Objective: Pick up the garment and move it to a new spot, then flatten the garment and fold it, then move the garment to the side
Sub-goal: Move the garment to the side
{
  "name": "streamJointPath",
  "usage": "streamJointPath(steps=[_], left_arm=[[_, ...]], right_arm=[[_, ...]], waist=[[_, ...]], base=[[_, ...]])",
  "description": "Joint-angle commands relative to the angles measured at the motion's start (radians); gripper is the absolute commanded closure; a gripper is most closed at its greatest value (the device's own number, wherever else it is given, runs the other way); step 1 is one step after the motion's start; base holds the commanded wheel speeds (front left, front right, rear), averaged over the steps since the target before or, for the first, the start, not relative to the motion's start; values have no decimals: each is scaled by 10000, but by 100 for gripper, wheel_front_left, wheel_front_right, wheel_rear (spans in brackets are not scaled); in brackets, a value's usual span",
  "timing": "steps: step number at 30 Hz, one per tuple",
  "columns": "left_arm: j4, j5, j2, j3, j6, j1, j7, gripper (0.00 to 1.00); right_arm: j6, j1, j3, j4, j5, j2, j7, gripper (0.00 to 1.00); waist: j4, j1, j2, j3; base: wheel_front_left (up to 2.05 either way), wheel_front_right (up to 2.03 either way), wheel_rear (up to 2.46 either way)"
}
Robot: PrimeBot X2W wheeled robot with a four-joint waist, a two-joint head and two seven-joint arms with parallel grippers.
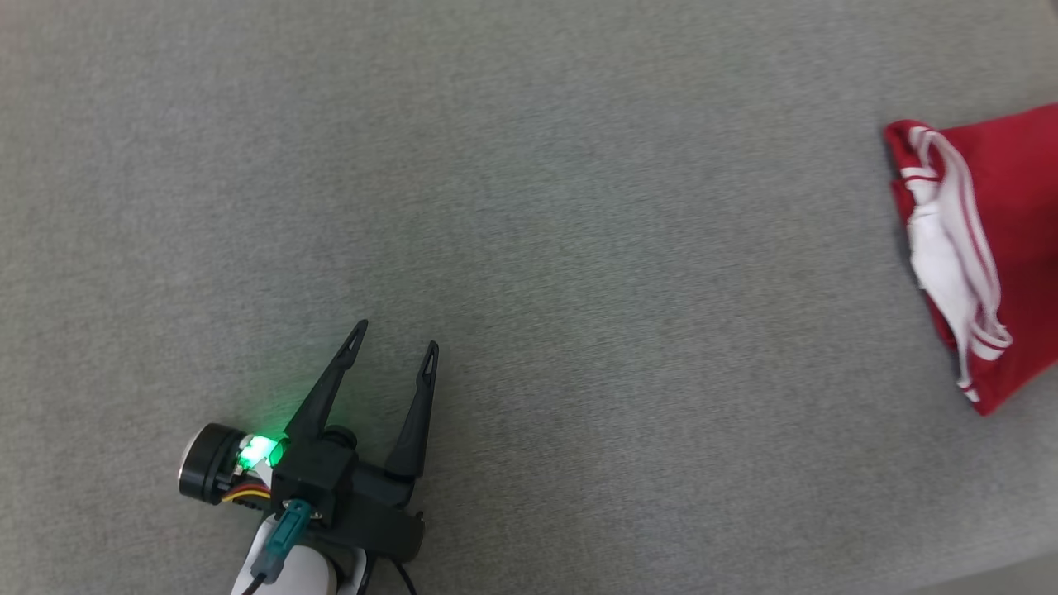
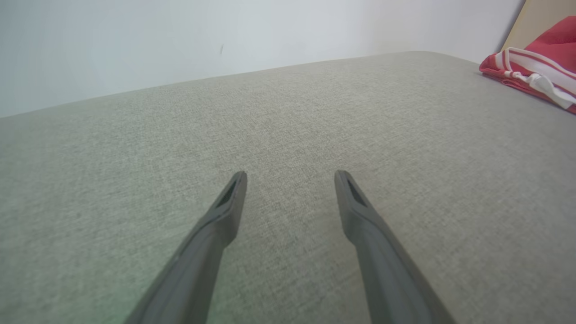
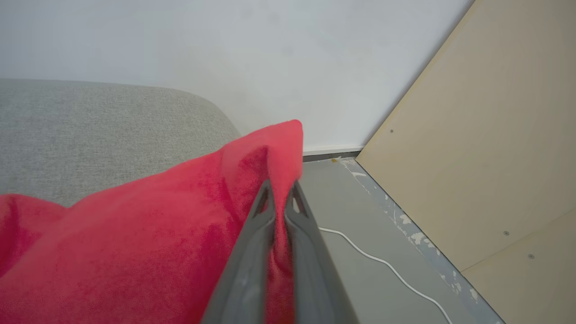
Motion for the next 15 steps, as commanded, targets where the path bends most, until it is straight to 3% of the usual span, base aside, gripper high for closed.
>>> streamJointPath(steps=[1,2,10,15], left_arm=[[96,-4,132,65,51,-7,-13,0],[110,-10,143,75,80,-9,-13,0],[181,-113,97,73,175,26,9,0],[168,-180,53,131,215,201,1,0]], right_arm=[[-29,-114,-239,-214,-259,224,-5,37],[-29,-102,-481,-412,-448,401,-3,0],[-29,407,-1327,-1810,-1563,1709,-3,0],[-29,802,-1689,-1623,-2016,2001,-1,0]], waist=[[318,-2,-2,307],[314,-2,-2,307],[308,-2,-2,28],[369,-2,-2,-191]], base=[[0,0,0],[0,0,0],[0,0,0],[0,0,0]])
